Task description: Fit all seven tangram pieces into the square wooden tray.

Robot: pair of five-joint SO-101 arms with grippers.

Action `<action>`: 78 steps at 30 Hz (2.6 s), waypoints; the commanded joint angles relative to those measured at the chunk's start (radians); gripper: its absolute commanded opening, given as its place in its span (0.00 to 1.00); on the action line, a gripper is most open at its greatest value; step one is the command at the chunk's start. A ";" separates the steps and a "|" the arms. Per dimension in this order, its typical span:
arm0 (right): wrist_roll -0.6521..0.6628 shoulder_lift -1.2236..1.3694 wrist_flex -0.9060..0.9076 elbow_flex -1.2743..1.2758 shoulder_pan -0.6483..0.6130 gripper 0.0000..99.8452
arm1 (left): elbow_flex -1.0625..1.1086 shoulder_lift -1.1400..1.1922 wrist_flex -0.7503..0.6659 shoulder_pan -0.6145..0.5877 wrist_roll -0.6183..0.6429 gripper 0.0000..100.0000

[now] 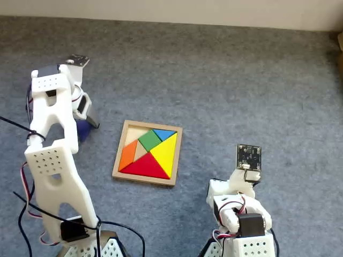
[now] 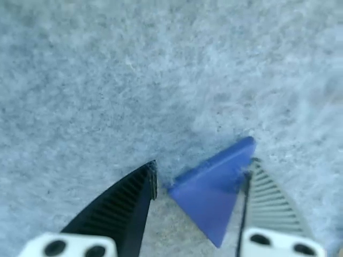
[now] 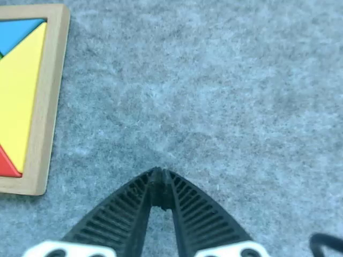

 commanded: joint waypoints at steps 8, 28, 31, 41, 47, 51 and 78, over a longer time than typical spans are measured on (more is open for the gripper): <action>0.009 -0.016 0.005 0.128 0.002 0.00 | -0.044 -0.012 0.078 0.035 -0.057 0.17; 0.009 -0.016 0.005 0.128 0.002 0.00 | -0.042 -0.008 0.091 -0.031 -0.002 0.26; 0.009 -0.016 0.005 0.128 0.002 0.00 | -0.042 -0.008 0.109 -0.018 -0.003 0.24; 0.009 -0.016 0.005 0.128 0.002 0.00 | -0.042 -0.008 0.129 0.051 0.002 0.22; 0.009 -0.016 0.005 0.128 0.002 0.00 | -0.042 -0.008 0.129 0.048 0.000 0.17; 0.009 -0.016 0.005 0.128 0.002 0.00 | -0.042 -0.013 0.132 0.047 0.000 0.15; 0.009 -0.016 0.005 0.128 0.002 0.00 | -0.048 0.054 0.176 0.070 0.000 0.19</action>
